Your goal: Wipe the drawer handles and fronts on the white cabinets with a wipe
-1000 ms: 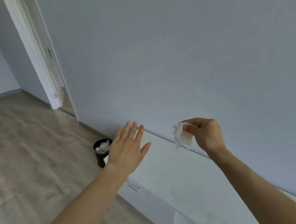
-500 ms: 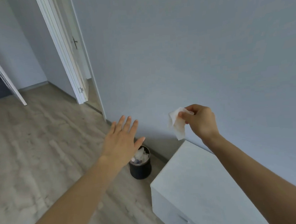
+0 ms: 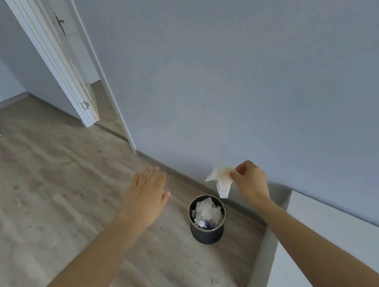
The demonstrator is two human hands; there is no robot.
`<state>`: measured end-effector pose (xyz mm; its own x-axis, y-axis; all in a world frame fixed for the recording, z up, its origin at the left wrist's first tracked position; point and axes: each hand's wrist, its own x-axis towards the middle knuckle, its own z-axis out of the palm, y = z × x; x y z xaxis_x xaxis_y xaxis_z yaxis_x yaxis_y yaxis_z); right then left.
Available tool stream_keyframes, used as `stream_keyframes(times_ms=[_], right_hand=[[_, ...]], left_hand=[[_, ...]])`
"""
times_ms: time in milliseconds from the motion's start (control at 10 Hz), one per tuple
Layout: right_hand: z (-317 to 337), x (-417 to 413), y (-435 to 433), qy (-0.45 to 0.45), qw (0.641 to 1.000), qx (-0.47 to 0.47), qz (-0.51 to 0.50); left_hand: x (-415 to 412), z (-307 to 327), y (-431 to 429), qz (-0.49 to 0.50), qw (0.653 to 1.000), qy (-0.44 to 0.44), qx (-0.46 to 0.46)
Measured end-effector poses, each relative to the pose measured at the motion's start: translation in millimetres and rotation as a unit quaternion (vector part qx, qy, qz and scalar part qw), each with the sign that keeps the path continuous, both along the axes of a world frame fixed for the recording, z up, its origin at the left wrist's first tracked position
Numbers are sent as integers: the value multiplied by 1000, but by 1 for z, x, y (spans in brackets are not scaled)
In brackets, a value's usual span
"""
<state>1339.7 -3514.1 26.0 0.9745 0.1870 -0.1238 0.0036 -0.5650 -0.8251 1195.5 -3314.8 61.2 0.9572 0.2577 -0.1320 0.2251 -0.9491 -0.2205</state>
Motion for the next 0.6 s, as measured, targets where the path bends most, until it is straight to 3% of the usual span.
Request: stream_keyframes(times_ms=[200,400,600], right_hand=[[-134,41,81,114,987,-104,-41],[-252,79,132,192,971,-131,-58],[-271,76,137,260,946,-175,-80]], left_hand=[[51,-96,106,-110,994,12,-17],[92,-174,178,-159,981,82,-70],[130,-185,236,-237,967,39,-90]])
